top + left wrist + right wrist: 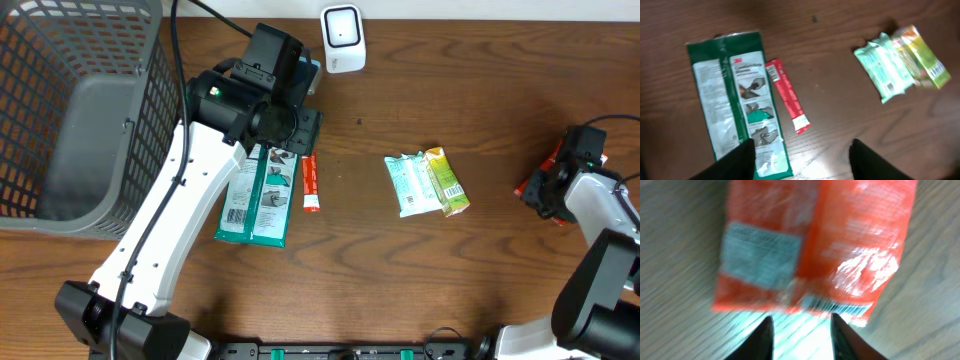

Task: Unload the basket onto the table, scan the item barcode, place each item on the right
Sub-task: 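Release the red bag beside the tissue pack and return right gripper to row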

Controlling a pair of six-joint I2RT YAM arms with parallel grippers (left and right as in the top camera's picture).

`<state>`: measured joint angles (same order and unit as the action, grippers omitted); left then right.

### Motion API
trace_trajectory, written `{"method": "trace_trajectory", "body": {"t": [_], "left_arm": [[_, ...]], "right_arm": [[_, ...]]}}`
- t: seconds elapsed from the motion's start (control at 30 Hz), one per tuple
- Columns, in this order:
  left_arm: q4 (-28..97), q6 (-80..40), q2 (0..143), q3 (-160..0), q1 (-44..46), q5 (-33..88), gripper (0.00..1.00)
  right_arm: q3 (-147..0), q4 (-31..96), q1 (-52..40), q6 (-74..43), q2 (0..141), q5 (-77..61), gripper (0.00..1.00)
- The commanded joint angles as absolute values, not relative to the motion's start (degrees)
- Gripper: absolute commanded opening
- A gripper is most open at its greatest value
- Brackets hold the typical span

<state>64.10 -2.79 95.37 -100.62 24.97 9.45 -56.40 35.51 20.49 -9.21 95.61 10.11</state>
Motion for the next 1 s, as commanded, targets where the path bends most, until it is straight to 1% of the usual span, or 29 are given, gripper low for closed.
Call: {"method": "trace_trajectory", "body": {"t": [0.0,0.1,0.17,0.27,0.47,0.57,0.73,0.87,0.97], "left_arm": [[64.1,-5.6,95.6,-100.5,24.9,2.9,0.65],[64.2,-10.6,95.6,-100.5,24.9,-3.9,0.7],[64.3,-13.9,95.6,-100.5,24.8,-7.8,0.75],[64.2,-16.0,95.6,-100.5,24.3,-9.8,0.78],[64.6,-16.0,95.6,-100.4,21.9,-9.7,0.79],[65.6,-16.0,95.6,-100.4,21.2,-9.7,0.79],[67.5,-16.0,95.6,-100.4,21.2,-9.7,0.79],[67.7,-16.0,95.6,-100.4,21.2,-10.2,0.79],[67.7,-19.0,95.6,-100.4,20.7,-14.1,0.8]], "right_arm": [[-62.5,39.7,18.5,-8.7,89.6,-1.8,0.43],[-63.4,41.6,15.9,-5.3,85.9,-14.0,0.47],[-63.4,42.8,13.0,-3.0,84.4,-18.0,0.47],[-63.4,44.1,7.4,-2.0,84.0,-18.3,0.47],[-63.4,44.1,-6.0,-0.1,84.2,-18.0,0.47],[-63.4,42.8,-12.5,-0.2,84.7,-15.5,0.45],[-63.4,41.1,-20.5,-1.2,87.5,-6.3,0.45],[-63.4,39.6,-23.2,-3.0,91.0,-0.9,0.45],[-63.4,39.0,-23.2,-4.7,93.2,2.0,0.47]]}}
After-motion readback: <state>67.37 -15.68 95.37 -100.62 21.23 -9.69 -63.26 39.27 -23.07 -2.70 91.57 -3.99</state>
